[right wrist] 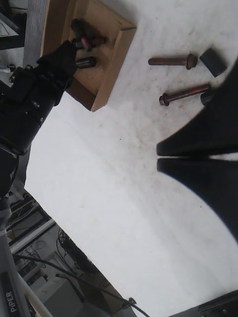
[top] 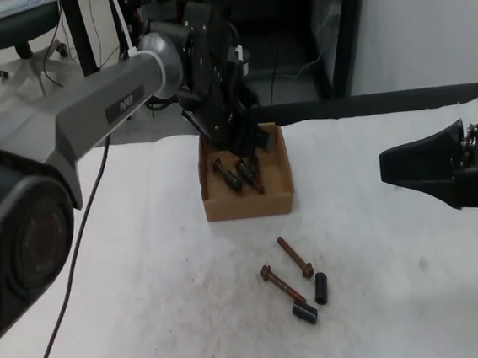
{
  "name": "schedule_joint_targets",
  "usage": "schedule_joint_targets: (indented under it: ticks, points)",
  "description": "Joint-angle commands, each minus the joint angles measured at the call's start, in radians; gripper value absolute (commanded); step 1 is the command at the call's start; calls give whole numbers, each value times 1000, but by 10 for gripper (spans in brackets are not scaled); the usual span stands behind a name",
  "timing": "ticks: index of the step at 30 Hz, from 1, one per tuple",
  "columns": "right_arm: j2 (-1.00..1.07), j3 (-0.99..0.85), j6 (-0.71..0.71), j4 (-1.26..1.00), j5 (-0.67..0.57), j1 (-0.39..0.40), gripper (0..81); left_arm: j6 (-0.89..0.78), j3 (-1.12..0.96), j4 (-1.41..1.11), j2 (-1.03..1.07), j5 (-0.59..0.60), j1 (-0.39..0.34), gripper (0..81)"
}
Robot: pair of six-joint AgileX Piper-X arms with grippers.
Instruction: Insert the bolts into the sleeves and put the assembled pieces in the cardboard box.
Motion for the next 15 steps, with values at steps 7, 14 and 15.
schedule_joint_targets:
  ticks: [7, 14, 15]
  points:
    - [-4, -1, -118, 7, 10, -3, 8, 5, -57, 120, -129, -9, 1, 389]
    - [106, -1, -222, 44, 106, 5, 8, 71, -16, 198, -363, -9, 1, 126]
    - [134, -1, -242, 44, 125, 10, 8, 78, 11, 198, -408, -9, 1, 80]
